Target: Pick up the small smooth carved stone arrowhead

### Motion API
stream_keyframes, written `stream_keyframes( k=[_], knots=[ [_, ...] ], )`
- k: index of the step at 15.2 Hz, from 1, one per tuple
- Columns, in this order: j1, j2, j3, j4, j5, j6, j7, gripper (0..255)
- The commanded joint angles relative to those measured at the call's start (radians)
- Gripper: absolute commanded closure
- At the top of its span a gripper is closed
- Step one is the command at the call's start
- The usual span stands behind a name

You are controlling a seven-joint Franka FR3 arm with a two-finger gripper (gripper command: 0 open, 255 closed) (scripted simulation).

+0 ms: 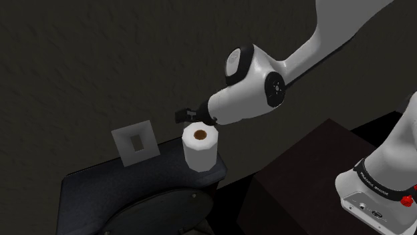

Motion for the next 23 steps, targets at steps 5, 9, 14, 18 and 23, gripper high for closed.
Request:
stream_keyframes(
  k=[5,9,14,18,23],
  knots=[
    [-0.403,0.090,0.420,-0.005,-0.100,-0.106,0.086,0],
    [-0.400,0.098,0.420,0.000,-0.097,-0.110,0.082,255],
    [-0.400,0.092,0.419,0.002,-0.085,-0.103,0.071,255],
    [-0.405,0.048,0.415,-0.011,-0.042,-0.072,0.039,255],
    [-0.407,-0.021,0.403,-0.022,0.073,-0.019,-0.061,255]
  ],
)
